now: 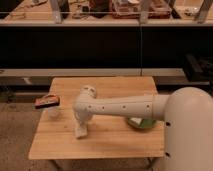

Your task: Wipe the white sponge on the table

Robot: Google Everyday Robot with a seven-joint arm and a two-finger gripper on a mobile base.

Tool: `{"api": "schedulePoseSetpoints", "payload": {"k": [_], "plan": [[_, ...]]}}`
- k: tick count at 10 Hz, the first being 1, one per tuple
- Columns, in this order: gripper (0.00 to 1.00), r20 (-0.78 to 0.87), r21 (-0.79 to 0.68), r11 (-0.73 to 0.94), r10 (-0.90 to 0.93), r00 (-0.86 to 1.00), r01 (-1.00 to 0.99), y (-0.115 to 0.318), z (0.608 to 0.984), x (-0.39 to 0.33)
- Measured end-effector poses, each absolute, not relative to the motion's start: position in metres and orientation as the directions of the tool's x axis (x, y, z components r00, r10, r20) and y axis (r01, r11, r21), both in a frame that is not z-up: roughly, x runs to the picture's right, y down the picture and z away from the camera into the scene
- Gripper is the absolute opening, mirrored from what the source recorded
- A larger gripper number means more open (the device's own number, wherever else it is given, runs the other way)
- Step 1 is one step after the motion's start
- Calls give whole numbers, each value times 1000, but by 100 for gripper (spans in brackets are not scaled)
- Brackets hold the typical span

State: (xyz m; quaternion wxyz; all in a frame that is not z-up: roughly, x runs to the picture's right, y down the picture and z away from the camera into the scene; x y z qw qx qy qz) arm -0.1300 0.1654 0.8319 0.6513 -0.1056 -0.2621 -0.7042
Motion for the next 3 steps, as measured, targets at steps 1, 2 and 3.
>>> {"api": "schedulePoseSetpoints", "payload": {"k": [1, 2, 3], "plan": [[18, 488, 216, -3, -866, -111, 976, 155, 839, -125], [18, 485, 197, 12, -870, -87, 980, 145, 846, -116], [18, 487, 175, 32, -871, -58, 984, 137, 851, -102]]}}
